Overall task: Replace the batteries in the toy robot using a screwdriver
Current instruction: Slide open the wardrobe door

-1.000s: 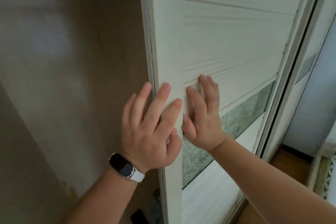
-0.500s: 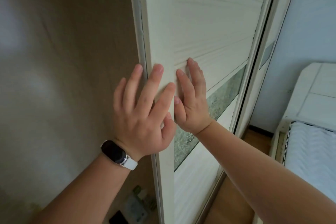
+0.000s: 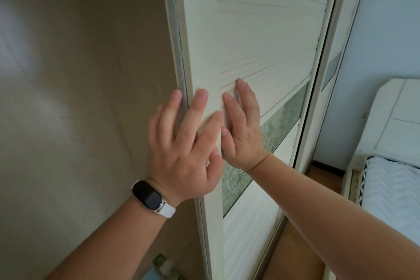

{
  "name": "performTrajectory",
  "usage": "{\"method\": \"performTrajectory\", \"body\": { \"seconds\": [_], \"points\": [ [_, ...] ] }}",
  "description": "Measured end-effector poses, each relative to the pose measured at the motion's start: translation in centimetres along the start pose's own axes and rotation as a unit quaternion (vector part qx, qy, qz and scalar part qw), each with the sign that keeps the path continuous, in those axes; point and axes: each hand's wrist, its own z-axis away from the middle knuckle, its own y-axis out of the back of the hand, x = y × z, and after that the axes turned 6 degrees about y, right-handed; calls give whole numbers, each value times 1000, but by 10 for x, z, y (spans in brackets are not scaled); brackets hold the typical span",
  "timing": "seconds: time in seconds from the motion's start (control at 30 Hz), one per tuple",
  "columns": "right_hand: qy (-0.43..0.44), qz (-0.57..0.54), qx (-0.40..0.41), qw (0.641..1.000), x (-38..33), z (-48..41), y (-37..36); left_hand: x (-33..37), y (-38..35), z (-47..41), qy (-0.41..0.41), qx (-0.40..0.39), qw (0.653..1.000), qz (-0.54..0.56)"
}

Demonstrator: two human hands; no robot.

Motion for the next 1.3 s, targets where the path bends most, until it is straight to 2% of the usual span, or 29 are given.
{"method": "performTrajectory", "body": {
  "seconds": [0.57,0.9,1.3],
  "points": [
    [-7,15,-18,1000,79,3,13,21,-81,-22,0,8,1000,26],
    [-8,30,-13,999,104,7,13,26,-104,-29,-9,12,999,32],
    [-3,60,-56,997,123,6,26,32,-127,-34,-7,6,999,42]
  ]
}}
